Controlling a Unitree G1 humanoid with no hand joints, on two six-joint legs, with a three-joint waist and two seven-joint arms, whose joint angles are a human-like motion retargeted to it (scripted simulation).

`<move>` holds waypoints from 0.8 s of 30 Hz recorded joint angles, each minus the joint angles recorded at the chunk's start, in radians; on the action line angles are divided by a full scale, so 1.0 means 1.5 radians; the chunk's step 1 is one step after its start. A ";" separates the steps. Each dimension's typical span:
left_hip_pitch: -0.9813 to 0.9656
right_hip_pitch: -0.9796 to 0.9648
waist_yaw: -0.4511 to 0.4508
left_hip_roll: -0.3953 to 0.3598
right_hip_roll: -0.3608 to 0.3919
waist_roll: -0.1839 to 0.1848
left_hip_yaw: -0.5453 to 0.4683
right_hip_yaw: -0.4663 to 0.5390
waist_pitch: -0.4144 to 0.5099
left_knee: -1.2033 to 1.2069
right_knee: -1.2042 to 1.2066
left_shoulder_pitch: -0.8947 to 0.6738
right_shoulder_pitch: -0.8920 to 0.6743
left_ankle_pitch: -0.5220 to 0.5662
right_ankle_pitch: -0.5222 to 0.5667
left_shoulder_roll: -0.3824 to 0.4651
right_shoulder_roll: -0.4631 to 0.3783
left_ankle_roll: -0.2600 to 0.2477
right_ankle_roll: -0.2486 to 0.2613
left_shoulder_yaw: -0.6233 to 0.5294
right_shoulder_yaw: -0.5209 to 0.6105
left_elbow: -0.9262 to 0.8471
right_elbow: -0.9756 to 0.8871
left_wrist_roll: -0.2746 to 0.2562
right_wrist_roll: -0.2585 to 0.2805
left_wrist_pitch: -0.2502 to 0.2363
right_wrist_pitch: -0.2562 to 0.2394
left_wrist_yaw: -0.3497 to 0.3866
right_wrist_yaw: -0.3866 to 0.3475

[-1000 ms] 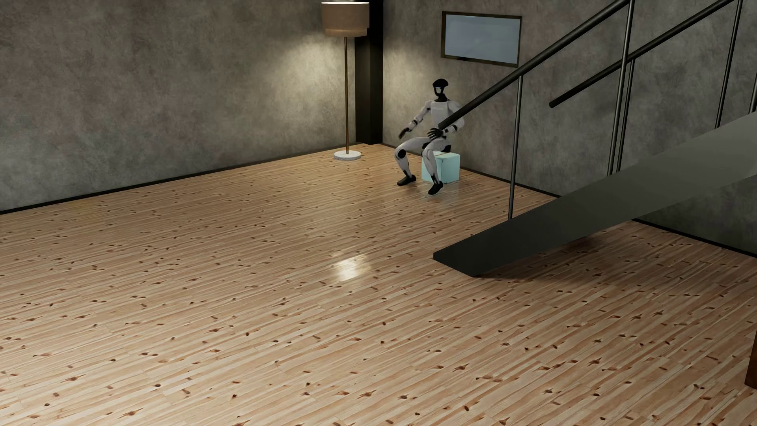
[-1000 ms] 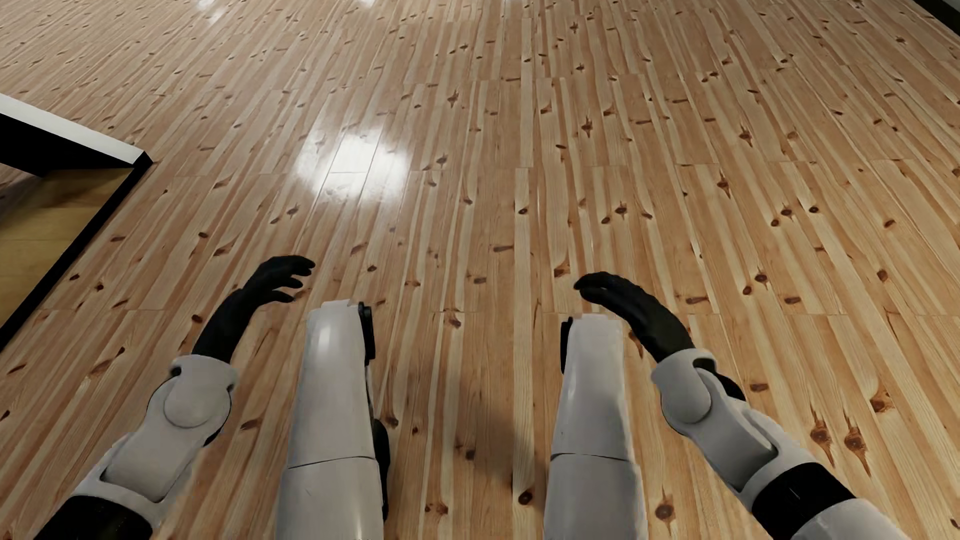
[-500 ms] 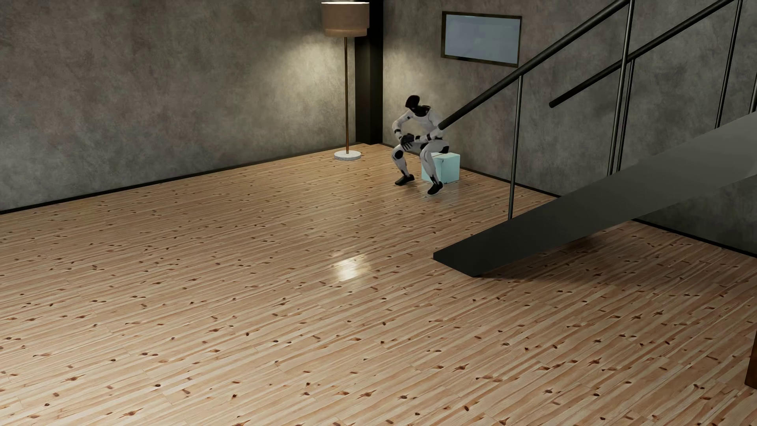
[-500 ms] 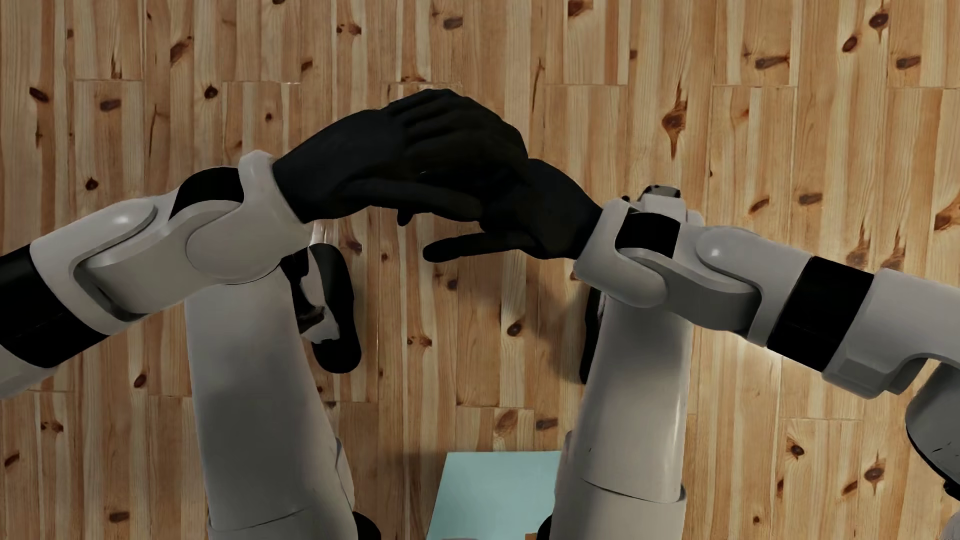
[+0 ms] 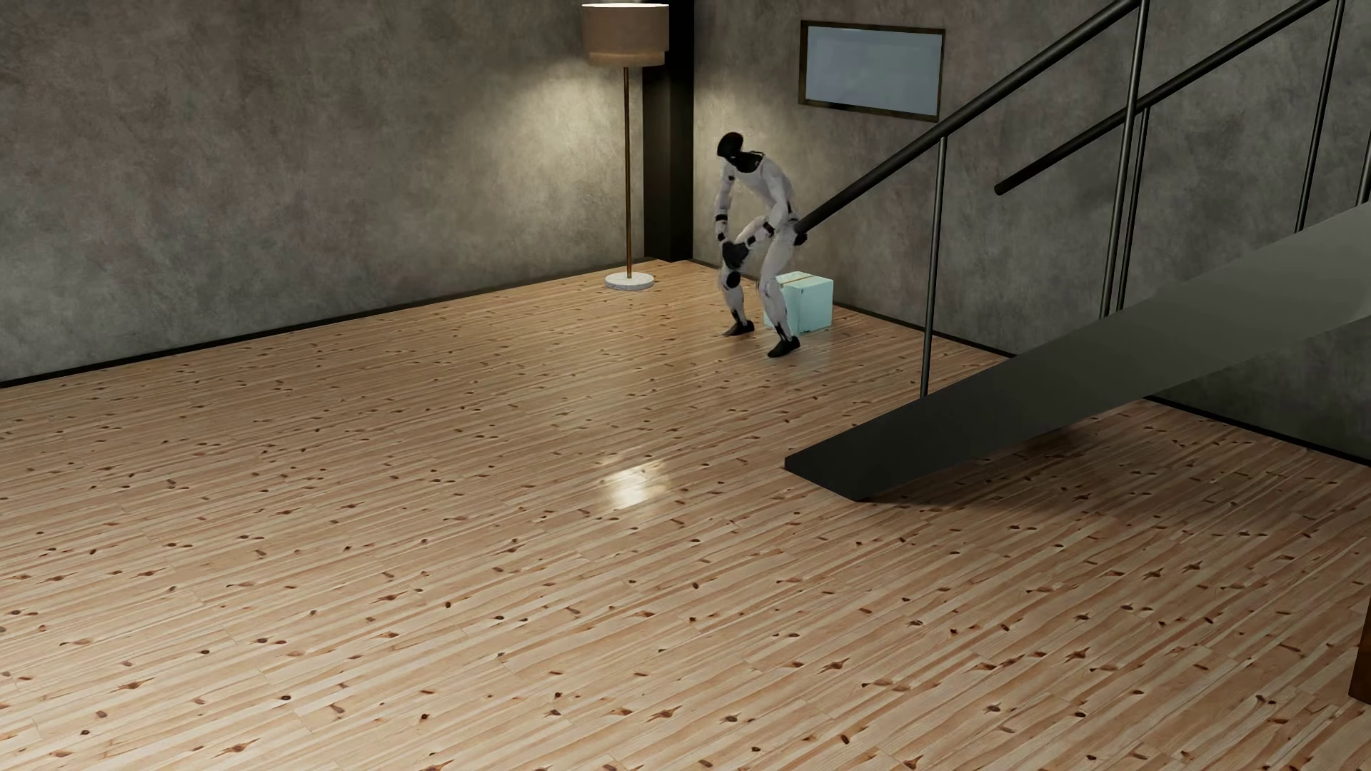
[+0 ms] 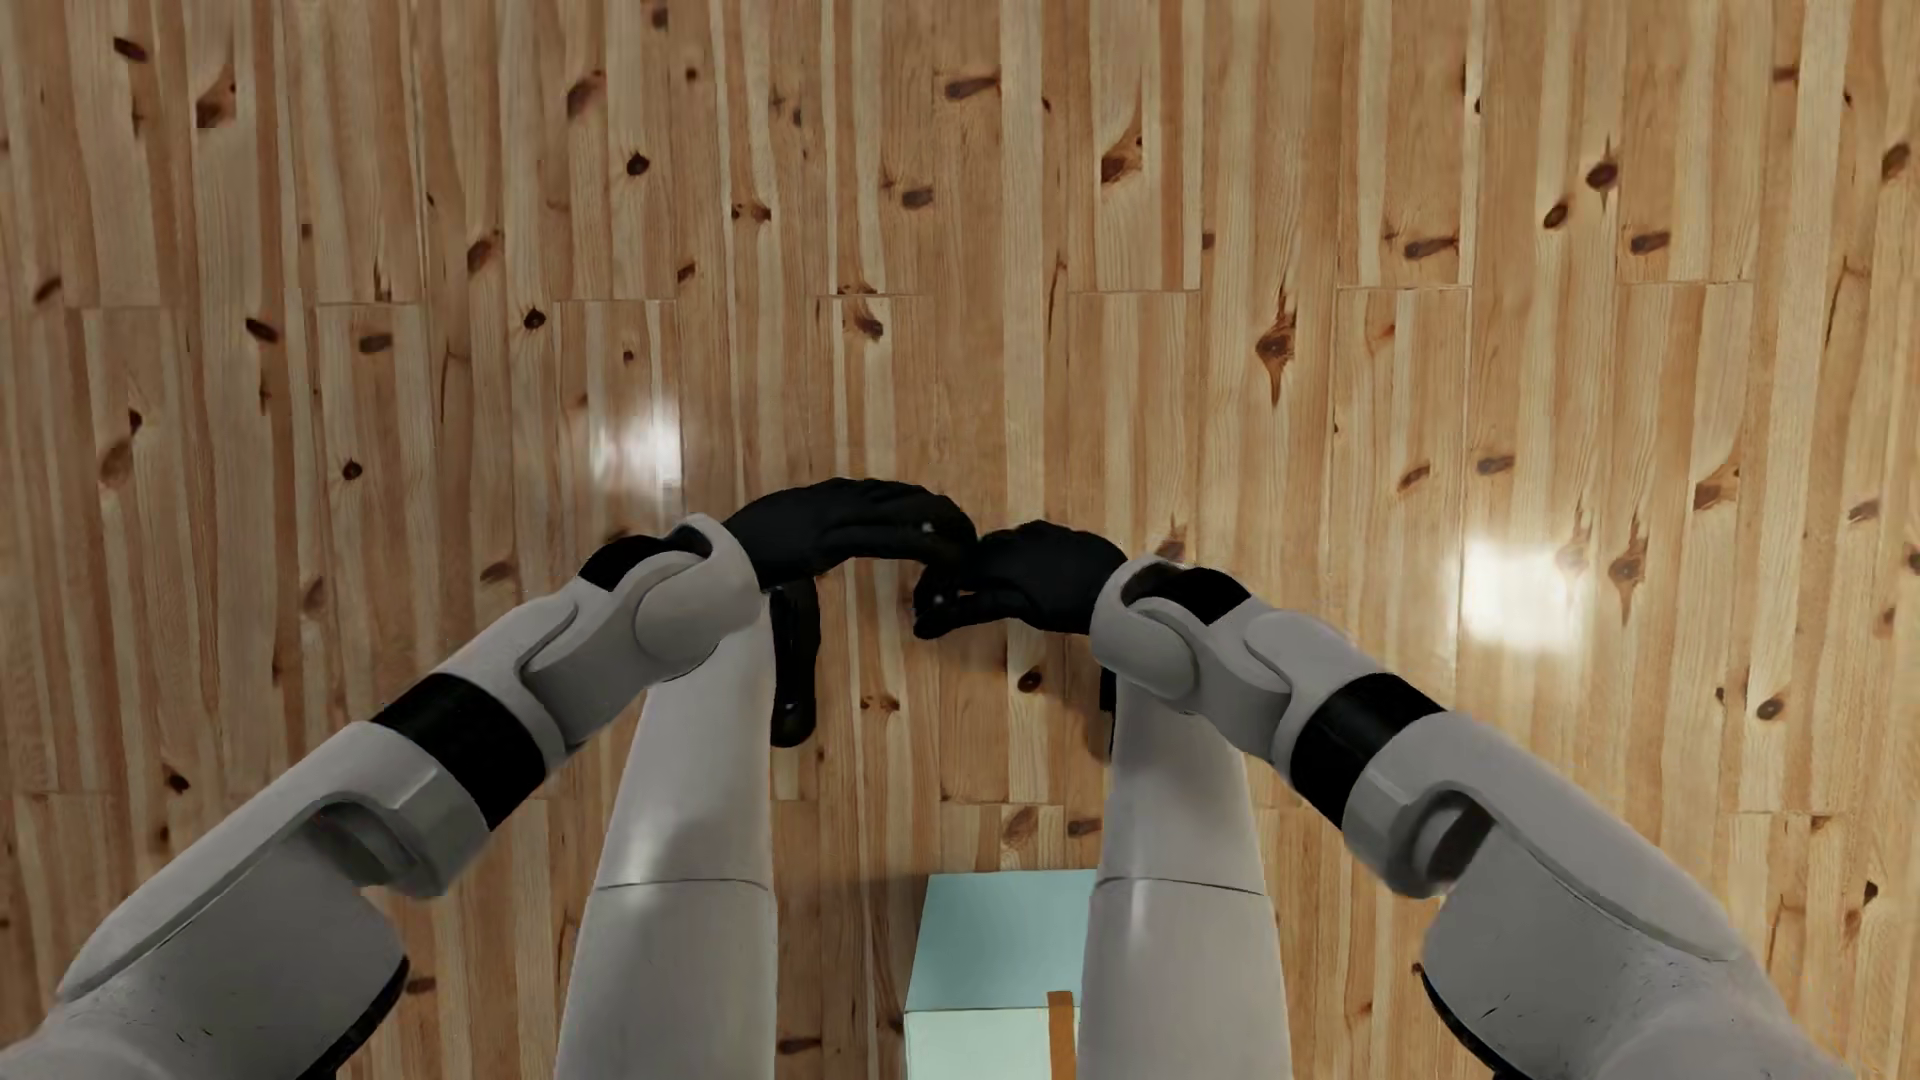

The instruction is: Rise from the light teal box

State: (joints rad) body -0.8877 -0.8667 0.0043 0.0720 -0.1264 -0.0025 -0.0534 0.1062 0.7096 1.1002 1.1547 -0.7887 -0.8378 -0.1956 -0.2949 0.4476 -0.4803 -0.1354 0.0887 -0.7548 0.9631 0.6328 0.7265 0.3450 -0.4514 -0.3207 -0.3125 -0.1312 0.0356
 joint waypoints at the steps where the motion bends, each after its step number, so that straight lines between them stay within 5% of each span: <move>1: 0.054 0.051 0.000 -0.004 -0.001 0.002 0.008 -0.014 -0.024 -0.071 -0.066 0.018 0.028 0.024 0.021 -0.041 0.035 0.002 -0.002 0.003 -0.022 0.064 0.047 0.024 -0.012 0.014 0.004 -0.028 0.045; 3: 0.168 0.159 -0.005 -0.014 0.002 0.009 0.024 -0.040 -0.083 -0.214 -0.198 0.073 0.104 0.070 0.059 -0.094 0.084 0.008 -0.012 0.033 -0.092 0.143 0.098 0.026 0.010 0.050 0.042 -0.085 0.107; 5: 0.290 0.271 -0.010 -0.026 0.014 0.014 0.040 -0.062 -0.147 -0.352 -0.318 0.151 0.196 0.106 0.087 -0.108 0.110 0.019 -0.031 0.078 -0.165 0.181 0.127 -0.017 0.069 0.095 0.091 -0.076 0.089; 8: 0.458 0.424 -0.010 -0.041 0.038 0.018 0.060 -0.098 -0.245 -0.528 -0.474 0.264 0.329 0.143 0.116 -0.093 0.103 0.036 -0.055 0.149 -0.250 0.212 0.116 -0.087 0.143 0.122 0.116 -0.062 0.079; 13: 0.642 0.621 -0.018 -0.047 0.052 0.022 0.091 -0.151 -0.371 -0.690 -0.661 0.402 0.473 0.157 0.137 -0.068 0.071 0.032 -0.052 0.254 -0.355 0.265 0.122 -0.120 0.137 0.105 0.085 -0.025 0.096; 18: 0.733 0.688 -0.023 -0.049 0.049 0.022 0.107 -0.171 -0.429 -0.735 -0.666 0.440 0.492 0.144 0.111 -0.109 0.091 0.027 -0.050 0.301 -0.382 0.430 0.310 -0.138 0.145 0.146 0.140 0.023 0.040; 24: 0.748 0.700 -0.027 -0.046 0.045 0.024 0.106 -0.164 -0.465 -0.733 -0.664 0.512 0.541 0.126 0.100 -0.131 0.058 0.021 -0.050 0.322 -0.409 0.375 0.265 -0.118 0.143 0.126 0.121 -0.022 0.066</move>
State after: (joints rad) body 0.2348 0.1834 -0.0357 0.0032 -0.0591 0.0331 0.1060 -0.1395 0.0122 0.0013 0.1585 -0.0203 -0.0265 -0.0072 -0.1446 0.2518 -0.3940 -0.1033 0.0144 -0.2714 0.3496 1.1948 1.1244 0.1673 -0.2371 -0.1310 -0.1309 -0.1649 0.1342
